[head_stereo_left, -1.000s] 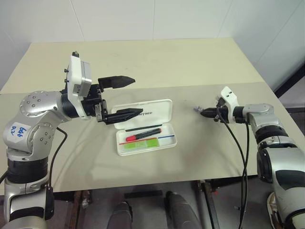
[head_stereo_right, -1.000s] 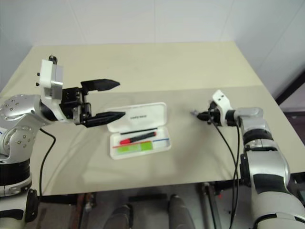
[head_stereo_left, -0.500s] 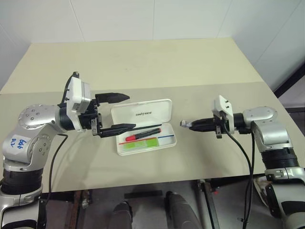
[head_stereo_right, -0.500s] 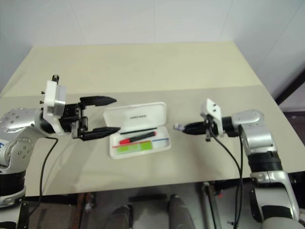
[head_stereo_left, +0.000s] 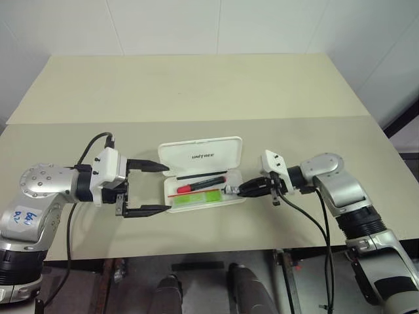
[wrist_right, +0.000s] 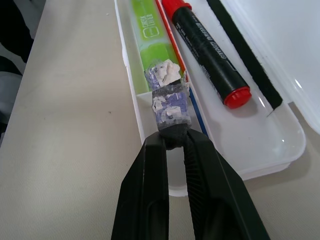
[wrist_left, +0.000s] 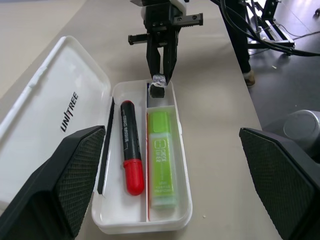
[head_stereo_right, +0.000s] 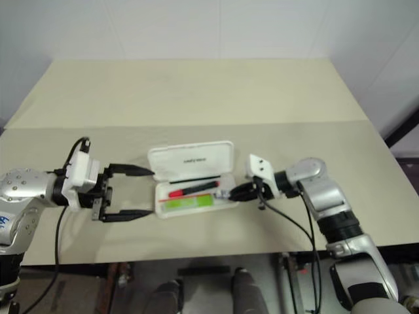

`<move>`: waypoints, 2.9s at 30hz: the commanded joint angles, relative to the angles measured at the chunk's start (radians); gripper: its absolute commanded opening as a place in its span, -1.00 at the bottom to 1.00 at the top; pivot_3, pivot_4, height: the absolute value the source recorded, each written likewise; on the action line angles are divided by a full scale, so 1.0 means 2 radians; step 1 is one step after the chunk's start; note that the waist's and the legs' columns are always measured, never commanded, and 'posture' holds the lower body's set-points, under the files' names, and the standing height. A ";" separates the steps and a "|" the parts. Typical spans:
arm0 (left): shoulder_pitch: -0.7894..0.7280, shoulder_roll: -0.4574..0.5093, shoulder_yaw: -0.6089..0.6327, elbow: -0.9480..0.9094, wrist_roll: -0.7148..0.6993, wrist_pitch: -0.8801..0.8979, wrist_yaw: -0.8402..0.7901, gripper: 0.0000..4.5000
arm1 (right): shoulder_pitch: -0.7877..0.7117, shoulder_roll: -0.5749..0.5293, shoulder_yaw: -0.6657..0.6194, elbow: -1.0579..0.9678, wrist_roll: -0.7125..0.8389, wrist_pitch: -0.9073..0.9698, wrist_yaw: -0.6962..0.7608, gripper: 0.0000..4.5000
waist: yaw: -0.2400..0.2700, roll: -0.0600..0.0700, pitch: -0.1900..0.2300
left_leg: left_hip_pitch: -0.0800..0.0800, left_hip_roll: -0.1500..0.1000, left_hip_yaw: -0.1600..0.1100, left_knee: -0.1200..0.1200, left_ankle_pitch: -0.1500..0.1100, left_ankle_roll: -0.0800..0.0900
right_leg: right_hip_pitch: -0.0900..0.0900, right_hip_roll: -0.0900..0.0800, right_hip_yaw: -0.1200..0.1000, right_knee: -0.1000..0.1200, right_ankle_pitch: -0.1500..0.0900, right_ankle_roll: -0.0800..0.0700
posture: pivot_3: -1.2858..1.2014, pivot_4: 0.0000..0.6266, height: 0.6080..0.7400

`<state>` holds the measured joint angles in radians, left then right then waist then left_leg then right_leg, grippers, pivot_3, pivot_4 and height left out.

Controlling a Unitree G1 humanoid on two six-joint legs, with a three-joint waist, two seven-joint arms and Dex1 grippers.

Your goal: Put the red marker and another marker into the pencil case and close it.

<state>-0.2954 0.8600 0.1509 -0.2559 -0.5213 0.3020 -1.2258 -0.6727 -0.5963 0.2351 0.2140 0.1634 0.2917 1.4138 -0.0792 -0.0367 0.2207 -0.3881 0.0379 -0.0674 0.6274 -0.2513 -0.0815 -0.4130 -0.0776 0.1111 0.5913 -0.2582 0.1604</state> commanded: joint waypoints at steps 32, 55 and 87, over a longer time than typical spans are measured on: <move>-0.025 -0.006 -0.014 0.002 0.010 -0.015 0.012 1.00 | -0.051 0.006 0.021 0.060 -0.022 -0.053 0.014 0.59 | -0.002 0.000 0.000 | 0.001 0.000 0.000 0.000 0.000 0.000 | 0.000 0.000 0.000 0.001 0.000 0.000 | 0.03 -0.52 1.00; 0.003 -0.005 0.026 0.032 0.001 -0.027 0.012 1.00 | 0.084 -0.085 -0.199 -0.219 0.189 0.073 -0.056 0.99 | 0.003 0.000 0.000 | 0.000 0.000 0.000 0.000 0.000 0.000 | 0.000 0.000 0.000 0.000 -0.001 -0.001 | 0.03 -0.52 1.00; -0.089 -0.065 0.045 0.174 0.074 -0.070 0.200 -0.99 | 0.113 -0.117 -0.166 -0.201 0.160 0.009 -0.057 1.00 | 0.013 0.000 0.000 | 0.000 0.000 0.000 0.000 0.000 0.000 | 0.000 0.000 0.000 0.000 0.001 0.002 | 0.03 -0.52 1.00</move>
<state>-0.4669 0.7171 0.2661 0.0727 -0.4151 0.1473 -0.8403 -0.4444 -0.8226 -0.0858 -0.1573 0.4719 0.3145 1.3120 -0.0539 -0.0365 0.2207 -0.3875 0.0379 -0.0670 0.6281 -0.2514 -0.0806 -0.4128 -0.0777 0.1109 0.5918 -0.2570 0.1639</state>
